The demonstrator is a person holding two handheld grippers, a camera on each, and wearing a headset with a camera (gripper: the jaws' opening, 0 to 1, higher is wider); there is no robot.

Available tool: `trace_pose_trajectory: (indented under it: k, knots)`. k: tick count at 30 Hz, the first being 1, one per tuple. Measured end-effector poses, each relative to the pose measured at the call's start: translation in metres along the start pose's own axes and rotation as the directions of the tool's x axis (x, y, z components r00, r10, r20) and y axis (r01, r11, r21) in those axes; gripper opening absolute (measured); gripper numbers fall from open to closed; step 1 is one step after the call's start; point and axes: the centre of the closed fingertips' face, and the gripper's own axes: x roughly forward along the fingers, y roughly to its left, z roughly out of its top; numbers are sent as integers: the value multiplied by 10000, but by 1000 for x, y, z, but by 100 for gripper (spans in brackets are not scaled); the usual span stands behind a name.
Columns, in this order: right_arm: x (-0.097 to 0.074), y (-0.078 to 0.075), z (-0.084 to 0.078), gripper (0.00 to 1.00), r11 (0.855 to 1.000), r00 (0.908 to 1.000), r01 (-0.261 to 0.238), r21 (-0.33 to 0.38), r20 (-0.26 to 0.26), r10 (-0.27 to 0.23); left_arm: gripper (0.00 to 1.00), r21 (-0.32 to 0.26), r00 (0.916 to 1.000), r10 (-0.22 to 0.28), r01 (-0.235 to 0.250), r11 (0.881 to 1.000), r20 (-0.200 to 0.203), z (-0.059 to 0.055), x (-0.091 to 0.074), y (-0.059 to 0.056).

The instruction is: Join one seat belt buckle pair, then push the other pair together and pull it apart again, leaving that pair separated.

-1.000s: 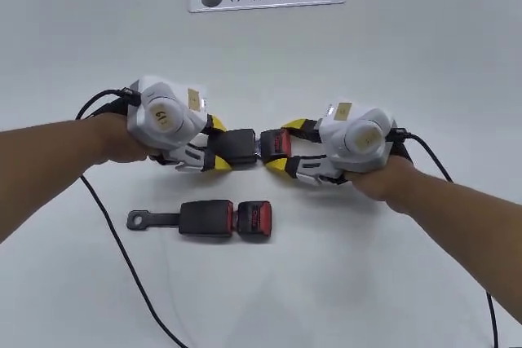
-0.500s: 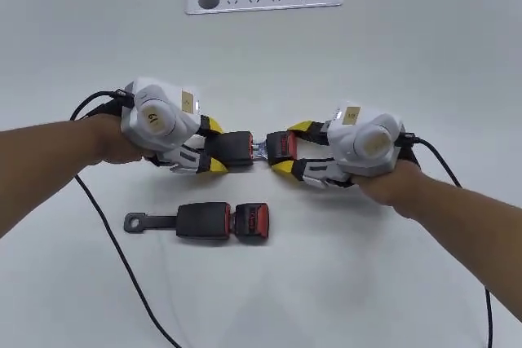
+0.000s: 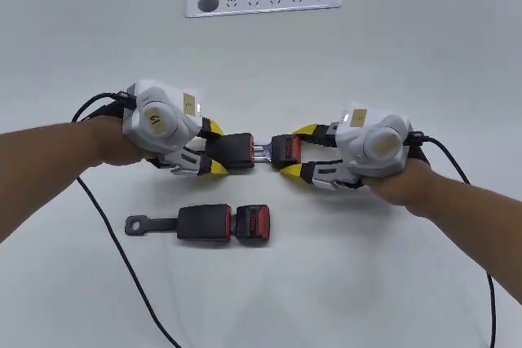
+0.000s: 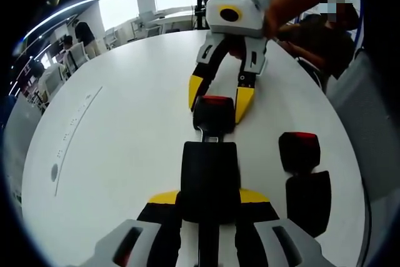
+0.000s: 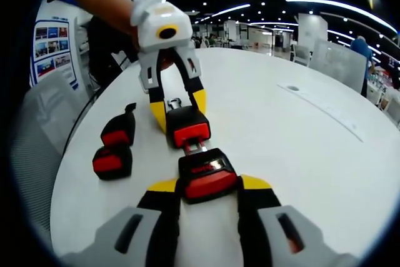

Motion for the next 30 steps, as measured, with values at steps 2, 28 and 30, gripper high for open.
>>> trace_pose_trajectory:
  k: [2, 28, 30]
  knots:
    - [-2, 1, -3, 35, 10000, 9999, -66, 3, -90, 66, 34, -13, 10000, -1, 1, 10000, 17, 0, 0, 0]
    - [-47, -16, -23, 34, 9992, 9982, -401, -7, -451, 400, 34, 70, 9999, -115, 115, 9999, -26, 0, 1, 0]
    - [-51, -16, -26, 34, 9989, 9976, -472, 27, -502, 472, 34, 83, 9999, -142, 142, 9999, -35, 0, 1, 0]
